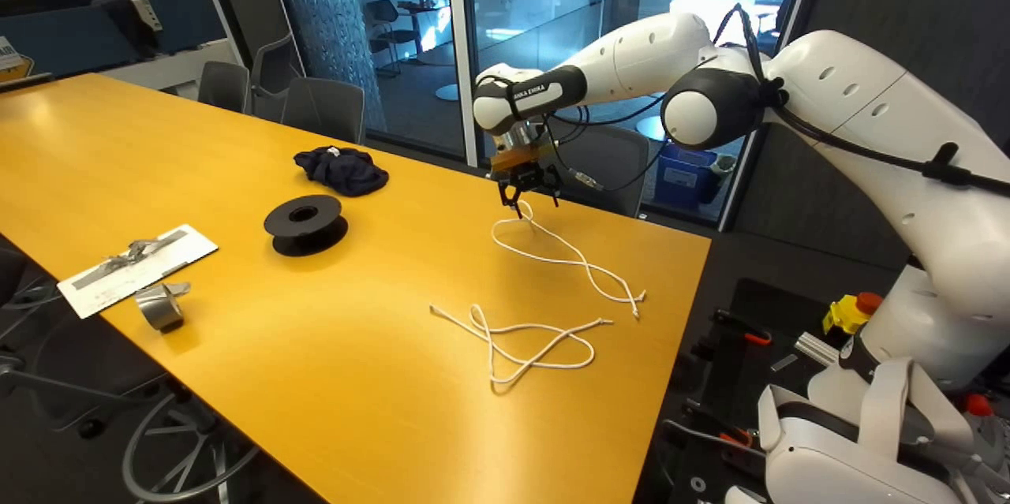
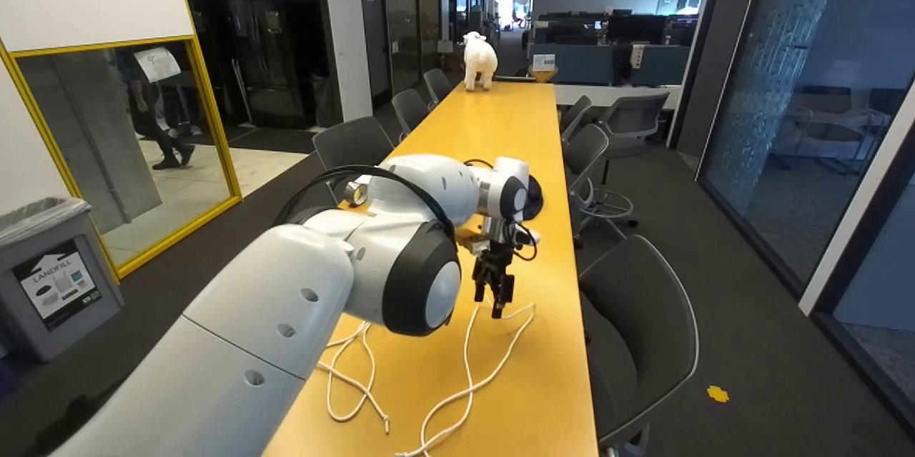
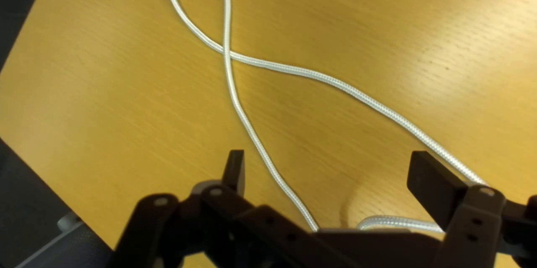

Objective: Untangle the ropes on the table.

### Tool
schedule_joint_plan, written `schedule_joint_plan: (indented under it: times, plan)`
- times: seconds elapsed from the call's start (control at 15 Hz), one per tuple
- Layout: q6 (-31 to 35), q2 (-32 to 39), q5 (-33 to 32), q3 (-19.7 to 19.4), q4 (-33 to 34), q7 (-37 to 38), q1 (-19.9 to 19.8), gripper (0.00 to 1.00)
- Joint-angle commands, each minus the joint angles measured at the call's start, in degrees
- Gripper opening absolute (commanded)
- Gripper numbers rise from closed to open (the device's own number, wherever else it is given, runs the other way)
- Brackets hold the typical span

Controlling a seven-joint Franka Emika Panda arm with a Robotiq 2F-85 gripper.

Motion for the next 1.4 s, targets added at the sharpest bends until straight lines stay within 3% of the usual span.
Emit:
schedule_joint_plan:
  times: [0.0,0.33,0.4,0.8,1.33]
  plan:
    - [11.9,-6.5,2.6,0.1,-13.9,4.7,-2.0,1.00]
    - [21.0,-13.5,1.9,0.1,-26.7,5.5,-2.7,1.00]
    - [21.8,-15.0,4.9,-3.3,-28.8,4.0,-0.3,1.00]
    - [25.0,-22.1,7.5,-6.3,-42.0,4.2,3.4,1.00]
    - [36.0,-18.6,10.3,-8.1,-44.5,5.1,4.7,1.00]
